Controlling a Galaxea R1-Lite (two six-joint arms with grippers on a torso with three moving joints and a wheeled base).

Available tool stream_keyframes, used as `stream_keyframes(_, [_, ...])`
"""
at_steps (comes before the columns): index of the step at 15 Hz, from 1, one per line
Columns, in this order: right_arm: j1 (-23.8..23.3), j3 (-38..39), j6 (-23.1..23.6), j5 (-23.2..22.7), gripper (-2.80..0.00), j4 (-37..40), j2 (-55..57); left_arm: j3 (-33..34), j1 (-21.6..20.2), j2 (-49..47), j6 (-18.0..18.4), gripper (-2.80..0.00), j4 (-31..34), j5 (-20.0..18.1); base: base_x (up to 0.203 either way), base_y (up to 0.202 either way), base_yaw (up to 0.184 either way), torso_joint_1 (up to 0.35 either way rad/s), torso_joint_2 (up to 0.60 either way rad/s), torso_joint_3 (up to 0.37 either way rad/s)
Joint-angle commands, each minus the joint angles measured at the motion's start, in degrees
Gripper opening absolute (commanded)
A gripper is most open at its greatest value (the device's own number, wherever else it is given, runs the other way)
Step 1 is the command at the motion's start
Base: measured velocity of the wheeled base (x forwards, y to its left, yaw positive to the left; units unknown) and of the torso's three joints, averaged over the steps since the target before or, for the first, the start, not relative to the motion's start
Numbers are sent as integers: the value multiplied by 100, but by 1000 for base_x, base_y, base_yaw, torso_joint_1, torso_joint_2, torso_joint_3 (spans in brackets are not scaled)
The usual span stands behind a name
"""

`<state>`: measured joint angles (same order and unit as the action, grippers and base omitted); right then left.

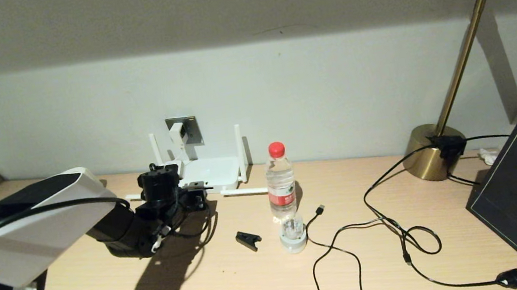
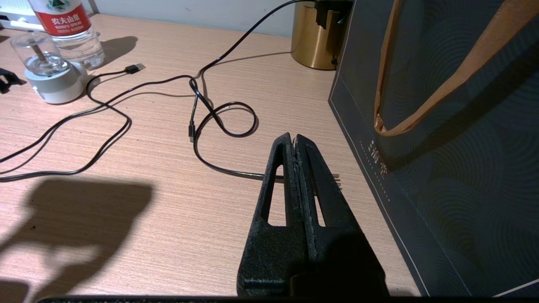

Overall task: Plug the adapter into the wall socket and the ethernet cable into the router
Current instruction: Hand it to the other hand

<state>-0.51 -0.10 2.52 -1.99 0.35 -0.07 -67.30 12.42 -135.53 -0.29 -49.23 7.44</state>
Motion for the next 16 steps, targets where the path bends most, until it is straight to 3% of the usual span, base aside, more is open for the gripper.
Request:
stream_keyframes(1, [1, 1, 3, 3, -280, 0, 7, 16, -3, -26, -5, -280, -61, 12, 0, 0, 0, 0, 0, 0])
stream_keyframes(16, [7, 1, 3, -3, -280, 0, 7, 176, -12, 18, 231, -280, -226, -103, 0, 0, 0, 0, 0, 0])
